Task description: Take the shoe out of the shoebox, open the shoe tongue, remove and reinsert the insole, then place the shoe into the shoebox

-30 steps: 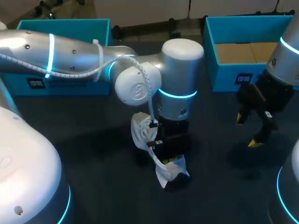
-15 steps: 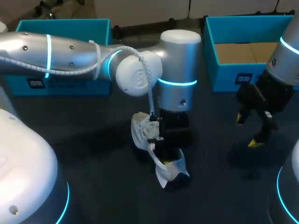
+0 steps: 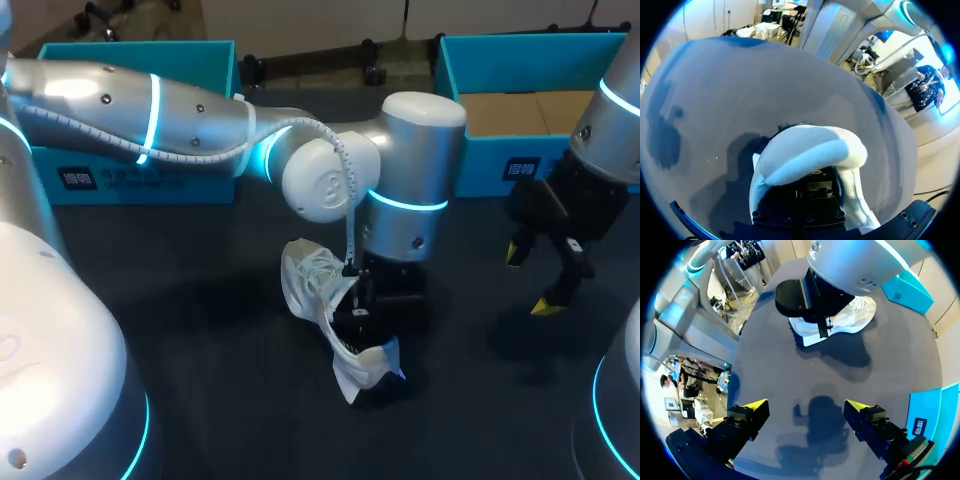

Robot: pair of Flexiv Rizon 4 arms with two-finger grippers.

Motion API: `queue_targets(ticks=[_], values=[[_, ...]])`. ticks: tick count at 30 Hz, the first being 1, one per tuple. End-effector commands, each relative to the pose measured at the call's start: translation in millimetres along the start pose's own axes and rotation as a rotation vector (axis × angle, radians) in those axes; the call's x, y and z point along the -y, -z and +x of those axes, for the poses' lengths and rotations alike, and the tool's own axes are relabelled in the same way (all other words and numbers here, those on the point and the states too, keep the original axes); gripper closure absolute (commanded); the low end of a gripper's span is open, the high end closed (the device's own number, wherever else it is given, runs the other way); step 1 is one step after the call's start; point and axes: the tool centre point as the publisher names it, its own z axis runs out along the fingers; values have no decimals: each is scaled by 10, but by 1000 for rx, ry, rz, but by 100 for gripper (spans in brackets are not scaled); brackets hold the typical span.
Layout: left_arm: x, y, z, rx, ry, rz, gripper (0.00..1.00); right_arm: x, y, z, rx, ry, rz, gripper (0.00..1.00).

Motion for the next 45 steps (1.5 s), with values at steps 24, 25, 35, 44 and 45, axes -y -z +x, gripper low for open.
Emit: queue_targets(ticks=[24, 25, 35, 44, 45], values=[[-276, -113, 116, -52, 67, -102, 100, 1, -10, 2, 1, 0, 2, 0], [-283, -128, 111, -34, 69, -110, 100, 1, -10, 2, 1, 0, 2, 0], [-237, 164, 160, 101, 93, -88, 100, 1, -10, 2, 1, 0, 2, 0], [-98, 505, 266, 199, 100, -110, 100, 1, -10, 2, 1, 0, 2, 0], [-99, 516, 260, 210, 112, -119, 100, 1, -10, 2, 1, 0, 2, 0]])
